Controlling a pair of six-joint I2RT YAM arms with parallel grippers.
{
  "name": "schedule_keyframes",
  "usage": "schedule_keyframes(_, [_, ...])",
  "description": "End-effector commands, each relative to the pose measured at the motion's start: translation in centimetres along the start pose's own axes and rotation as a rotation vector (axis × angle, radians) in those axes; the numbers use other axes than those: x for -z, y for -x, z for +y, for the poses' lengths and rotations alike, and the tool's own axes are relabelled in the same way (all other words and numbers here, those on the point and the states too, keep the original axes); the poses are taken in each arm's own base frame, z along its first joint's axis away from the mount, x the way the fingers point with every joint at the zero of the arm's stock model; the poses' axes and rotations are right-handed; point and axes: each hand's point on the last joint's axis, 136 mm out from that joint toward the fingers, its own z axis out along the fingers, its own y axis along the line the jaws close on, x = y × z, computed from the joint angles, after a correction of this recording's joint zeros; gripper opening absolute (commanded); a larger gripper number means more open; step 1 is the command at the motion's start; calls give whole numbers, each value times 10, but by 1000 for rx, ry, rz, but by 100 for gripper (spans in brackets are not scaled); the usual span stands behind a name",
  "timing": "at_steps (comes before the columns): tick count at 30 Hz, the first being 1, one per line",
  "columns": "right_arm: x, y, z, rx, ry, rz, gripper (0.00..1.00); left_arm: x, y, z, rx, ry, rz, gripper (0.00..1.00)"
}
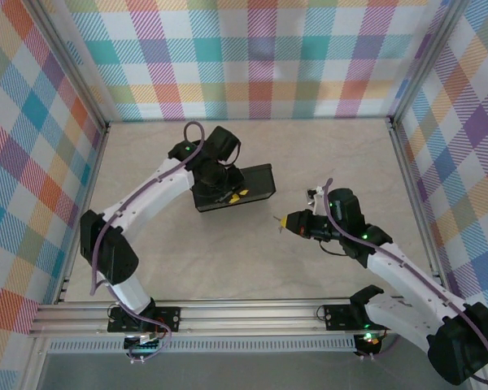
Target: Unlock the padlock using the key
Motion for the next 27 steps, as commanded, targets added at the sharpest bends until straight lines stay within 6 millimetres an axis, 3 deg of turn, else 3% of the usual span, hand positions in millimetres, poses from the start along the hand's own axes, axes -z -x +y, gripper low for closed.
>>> schedule_keyframes(1, [8,-3,14,31,18,24,1,20,-16,-10,61,-56,15,6])
schedule_keyframes(5, [13,-5,20,41,30,36,1,25,-21,-15,82,-64,4,6])
schedule_keyframes(11, [16,-4,23,58,38,29,2,31,3,-13,-30,5,-79,15])
schedule_keyframes(22, [15,1,27,77,31,30,3,46,65,-1,-366,123,-286,47])
schedule_keyframes(27, [10,6,29,79,33,34,3,51,102,-13,-733,231,-370,69])
